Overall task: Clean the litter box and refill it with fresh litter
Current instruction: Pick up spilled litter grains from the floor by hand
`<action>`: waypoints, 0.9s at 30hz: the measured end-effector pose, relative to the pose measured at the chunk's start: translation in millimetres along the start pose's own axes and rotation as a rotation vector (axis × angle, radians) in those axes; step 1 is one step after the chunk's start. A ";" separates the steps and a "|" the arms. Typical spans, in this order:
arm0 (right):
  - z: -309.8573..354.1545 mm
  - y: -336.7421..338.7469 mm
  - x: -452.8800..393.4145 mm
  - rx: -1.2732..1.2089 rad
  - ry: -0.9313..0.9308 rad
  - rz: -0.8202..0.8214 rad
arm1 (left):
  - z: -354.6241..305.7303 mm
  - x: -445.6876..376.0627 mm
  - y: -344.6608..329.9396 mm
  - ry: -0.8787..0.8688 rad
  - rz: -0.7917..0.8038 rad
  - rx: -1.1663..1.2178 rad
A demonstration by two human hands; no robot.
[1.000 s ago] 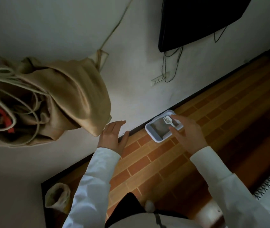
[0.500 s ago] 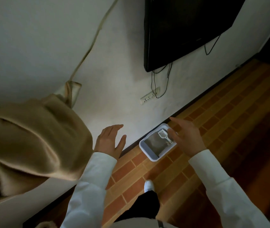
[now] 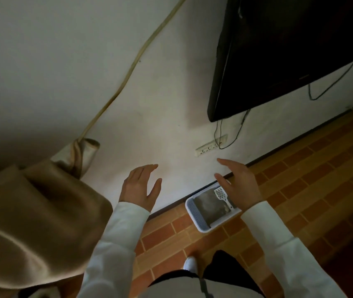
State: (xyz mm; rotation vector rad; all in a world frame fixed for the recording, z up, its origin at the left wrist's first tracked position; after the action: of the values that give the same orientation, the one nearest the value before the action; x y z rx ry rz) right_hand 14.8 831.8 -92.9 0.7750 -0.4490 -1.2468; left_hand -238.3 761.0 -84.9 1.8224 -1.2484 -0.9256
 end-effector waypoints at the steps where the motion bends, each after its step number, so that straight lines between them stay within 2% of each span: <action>1: -1.1 -3.5 -9.0 -0.011 0.021 0.019 | 3.0 -2.0 -0.2 0.017 -0.017 -0.003; 7: -12.6 -30.1 -61.9 0.020 0.170 0.209 | 16.3 -2.5 -7.9 0.156 -0.112 -0.050; 17: -33.5 -38.5 -132.9 -0.001 0.539 0.461 | -8.0 23.6 -44.3 0.535 -0.307 -0.063; 23: -53.6 -71.8 -147.7 -0.029 0.614 0.554 | -1.2 42.7 -76.1 0.657 -0.359 -0.093; 27: -71.3 -119.6 -146.3 -0.033 0.631 0.588 | 25.6 56.3 -110.7 0.725 -0.311 -0.174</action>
State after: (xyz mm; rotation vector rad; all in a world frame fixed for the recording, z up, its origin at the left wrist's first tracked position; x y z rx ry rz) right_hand -57.4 976.9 -213.4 0.8774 -0.1149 -0.4230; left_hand -198.2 732.4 -201.7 1.9750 -0.4335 -0.4264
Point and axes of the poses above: each hand's wrist, its own x-axis away from the middle knuckle, its own y-axis out of the back of the hand, z = x × y, the point moved 4 cm from there along -x, towards the middle knuckle, and after that the axes turned 5 degrees about y, right-handed, at the moved point
